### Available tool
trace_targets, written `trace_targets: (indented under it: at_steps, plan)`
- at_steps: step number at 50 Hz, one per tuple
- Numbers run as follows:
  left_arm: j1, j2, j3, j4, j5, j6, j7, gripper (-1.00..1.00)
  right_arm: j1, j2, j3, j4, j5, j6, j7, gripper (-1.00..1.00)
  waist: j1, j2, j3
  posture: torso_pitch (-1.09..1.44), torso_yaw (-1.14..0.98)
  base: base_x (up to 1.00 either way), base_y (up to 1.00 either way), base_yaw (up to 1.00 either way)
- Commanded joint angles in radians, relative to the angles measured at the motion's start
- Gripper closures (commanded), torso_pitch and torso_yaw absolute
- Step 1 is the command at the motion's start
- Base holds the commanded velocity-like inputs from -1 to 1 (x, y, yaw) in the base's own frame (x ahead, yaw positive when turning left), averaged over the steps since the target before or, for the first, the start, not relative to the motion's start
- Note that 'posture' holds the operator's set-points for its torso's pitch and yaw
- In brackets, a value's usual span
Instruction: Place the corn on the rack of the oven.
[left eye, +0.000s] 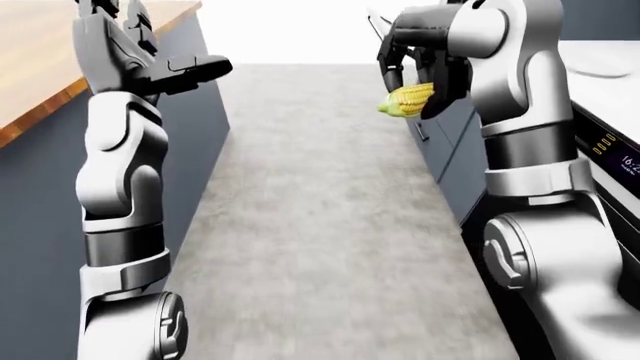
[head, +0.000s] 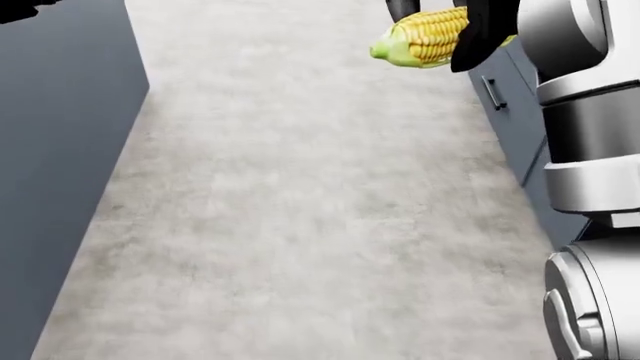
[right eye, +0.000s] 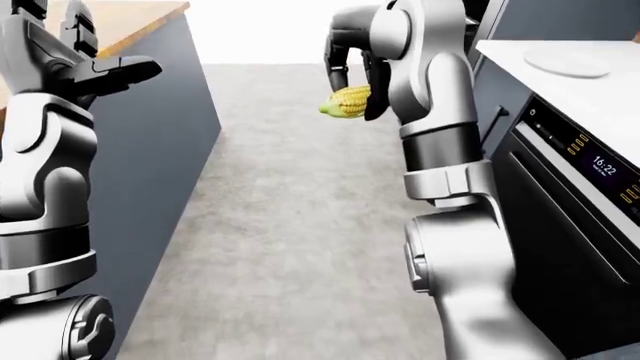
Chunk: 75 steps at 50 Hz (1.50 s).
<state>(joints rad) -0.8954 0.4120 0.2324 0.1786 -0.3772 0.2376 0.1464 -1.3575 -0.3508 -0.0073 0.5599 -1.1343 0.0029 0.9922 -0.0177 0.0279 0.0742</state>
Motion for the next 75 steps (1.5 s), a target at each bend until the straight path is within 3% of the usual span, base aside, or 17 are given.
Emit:
trace_targets:
  at_steps: [1, 6, 9, 19, 27, 28, 31, 38, 42, 43, 46, 56, 59, 65, 71, 73, 75]
  plan:
    - [-0.038, 0.01, 0.0, -0.033, 0.0, -0.025, -0.006, -1.0, -0.042, -0.022, -0.019, -0.015, -0.007, -0.004, -0.02, 1.0, -0.006, 0.009, -0.026, 0.0, 0.0, 0.0, 0.0, 0.0]
    - [-0.035, 0.009, 0.0, -0.034, 0.0, -0.026, -0.006, -1.0, -0.06, -0.03, -0.022, 0.004, -0.011, -0.005, -0.031, 1.0, 0.015, -0.031, -0.021, 0.0, 0.0, 0.0, 0.0, 0.0]
    - [-0.035, 0.009, 0.0, -0.035, 0.0, -0.027, -0.006, -1.0, -0.066, -0.033, -0.022, 0.008, -0.013, -0.007, -0.038, 1.0, 0.015, -0.081, -0.052, 0.0, 0.0, 0.06, 0.0, 0.0]
    - [-0.038, 0.009, 0.0, -0.03, 0.0, -0.026, -0.008, -1.0, -0.087, -0.04, -0.02, 0.041, -0.02, -0.017, -0.065, 1.0, 0.027, -0.028, -0.044, 0.0, 0.0, 0.12, 0.0, 0.0]
    - [-0.037, 0.01, 0.001, -0.032, -0.001, -0.025, -0.008, -1.0, -0.088, -0.04, -0.022, 0.041, -0.018, -0.017, -0.07, 1.0, 0.005, 0.103, -0.025, 0.0, 0.0, 0.4, -0.11, 0.0]
    - [-0.037, 0.01, 0.001, -0.033, -0.002, -0.024, -0.008, -1.0, -0.087, -0.04, -0.021, 0.04, -0.02, -0.016, -0.068, 1.0, 0.002, 0.067, -0.005, 0.0, 0.0, 0.48, -0.2, 0.0]
    - [-0.038, 0.01, 0.001, -0.031, -0.002, -0.026, -0.008, -1.0, -0.088, -0.04, -0.021, 0.04, -0.02, -0.016, -0.067, 1.0, 0.005, 0.06, -0.035, 0.0, 0.0, 0.49, -0.2, 0.0]
    - [-0.035, 0.01, 0.0, -0.039, -0.003, -0.021, -0.005, -1.0, -0.078, -0.04, -0.022, 0.029, -0.019, -0.014, -0.061, 1.0, 0.036, -0.004, -0.038, 0.0, 0.0, 0.49, -0.2, 0.0]
    - [-0.036, 0.011, 0.001, -0.043, -0.003, -0.017, -0.004, -1.0, -0.077, -0.04, -0.023, 0.027, -0.019, -0.012, -0.06, 1.0, 0.048, -0.109, -0.064, 0.0, 0.0, 0.49, -0.2, 0.0]
    - [-0.037, 0.011, 0.001, -0.041, -0.003, -0.018, -0.005, -1.0, -0.078, -0.041, -0.023, 0.027, -0.019, -0.012, -0.06, 1.0, 0.038, -0.062, -0.046, 0.0, 0.0, 0.49, -0.2, 0.0]
    - [-0.037, 0.01, 0.001, -0.038, -0.002, -0.02, -0.006, -1.0, -0.076, -0.041, -0.023, 0.028, -0.019, -0.013, -0.061, 1.0, 0.03, -0.073, -0.032, 0.0, 0.0, 0.48, -0.2, 0.0]
    - [-0.032, 0.009, 0.001, -0.046, -0.002, -0.019, -0.006, -1.0, -0.094, -0.053, -0.026, 0.02, -0.019, -0.013, -0.043, 1.0, 0.0, 0.06, -0.054, 0.0, 0.0, 0.49, -0.2, 0.0]
    - [-0.033, 0.01, 0.002, -0.047, -0.003, -0.016, -0.006, -1.0, -0.115, -0.062, -0.026, 0.033, -0.02, -0.019, -0.038, 1.0, 0.001, 0.062, -0.026, 0.0, 0.0, 0.48, -0.2, 0.0]
    - [-0.034, 0.009, 0.001, -0.044, -0.002, -0.019, -0.006, -1.0, -0.16, -0.074, -0.026, 0.069, -0.025, -0.034, -0.039, 1.0, 0.024, 0.027, -0.042, 0.0, 0.0, 0.48, -0.19, 0.0]
    - [-0.031, 0.007, 0.0, -0.049, -0.002, -0.017, -0.005, -1.0, -0.219, -0.09, -0.026, 0.108, -0.029, -0.051, -0.036, 1.0, 0.04, -0.074, -0.075, 0.0, 0.0, 0.49, -0.19, 0.0]
    - [-0.03, 0.007, 0.0, -0.051, -0.002, -0.016, -0.005, -1.0, -0.231, -0.094, -0.026, 0.113, -0.03, -0.054, -0.033, 1.0, 0.038, -0.084, -0.026, 0.0, 0.0, 0.48, -0.2, 0.0]
    - [-0.03, 0.006, -0.001, -0.051, -0.002, -0.017, -0.005, -1.0, -0.241, -0.098, -0.027, 0.124, -0.03, -0.059, -0.035, 1.0, 0.024, -0.068, -0.033, 0.0, 0.0, 0.48, -0.2, 0.0]
